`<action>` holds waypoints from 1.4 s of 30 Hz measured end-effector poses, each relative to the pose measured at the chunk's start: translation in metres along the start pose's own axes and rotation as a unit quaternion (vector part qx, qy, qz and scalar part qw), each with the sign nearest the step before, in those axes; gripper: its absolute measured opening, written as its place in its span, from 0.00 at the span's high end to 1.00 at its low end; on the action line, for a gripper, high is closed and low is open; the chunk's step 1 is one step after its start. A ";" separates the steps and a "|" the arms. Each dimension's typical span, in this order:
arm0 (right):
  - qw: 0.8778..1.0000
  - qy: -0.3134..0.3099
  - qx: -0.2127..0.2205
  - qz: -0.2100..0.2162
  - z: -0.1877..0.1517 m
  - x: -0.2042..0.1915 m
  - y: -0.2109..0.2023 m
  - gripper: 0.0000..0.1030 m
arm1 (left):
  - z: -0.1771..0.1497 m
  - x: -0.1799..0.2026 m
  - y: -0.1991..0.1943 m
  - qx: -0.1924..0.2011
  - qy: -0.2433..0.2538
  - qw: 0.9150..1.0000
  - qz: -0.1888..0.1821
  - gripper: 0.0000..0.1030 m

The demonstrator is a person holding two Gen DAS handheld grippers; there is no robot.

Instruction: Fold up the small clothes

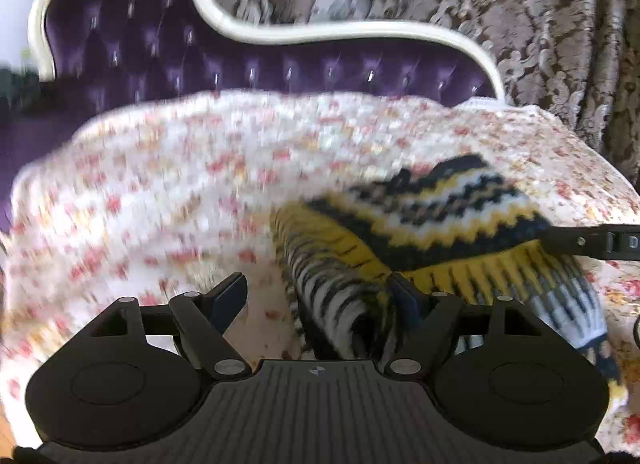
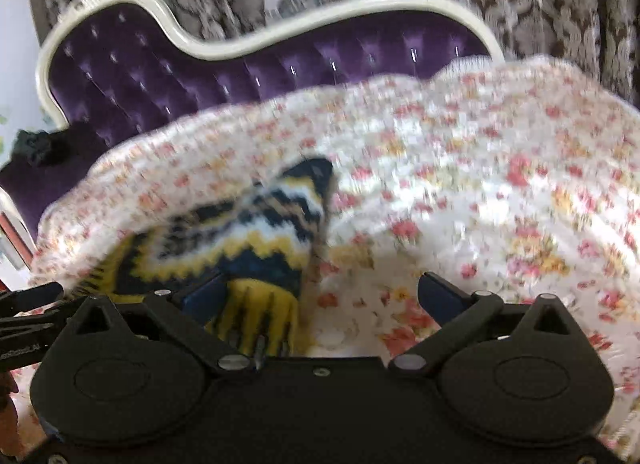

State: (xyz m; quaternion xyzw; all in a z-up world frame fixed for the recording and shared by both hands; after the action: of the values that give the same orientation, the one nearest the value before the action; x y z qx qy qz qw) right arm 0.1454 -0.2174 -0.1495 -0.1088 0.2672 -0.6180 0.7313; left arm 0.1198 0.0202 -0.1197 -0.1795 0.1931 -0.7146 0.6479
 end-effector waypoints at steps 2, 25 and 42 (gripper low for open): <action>1.000 0.002 -0.015 -0.005 -0.009 0.004 0.007 0.01 | -0.008 -0.008 0.004 -0.007 -0.028 0.999 -0.013 0.21; 0.999 0.036 0.013 0.015 -0.013 0.001 -0.034 0.00 | 0.022 0.029 -0.059 0.072 0.105 0.982 0.139 0.09; 0.991 -0.071 0.094 -0.059 -0.011 -0.035 -0.138 0.01 | 0.014 0.043 -0.119 0.039 0.019 0.997 0.065 0.09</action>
State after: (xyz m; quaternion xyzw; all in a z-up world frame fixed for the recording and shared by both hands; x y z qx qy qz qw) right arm 0.0201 -0.2112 -0.0821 -0.0984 0.1481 -0.6731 0.7178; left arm 0.0207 -0.0126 -0.0473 -0.1280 0.1889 -0.6809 0.6959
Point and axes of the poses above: each gripper's, at about its wrist camera, not at the fingertips, and y roughly the way its jaws point, x to its right, z to its top, the point moved 8 cm from there along y, roughly the way its jaws point, and after that the axes turned 6 degrees about x, right-handed, at the moved point
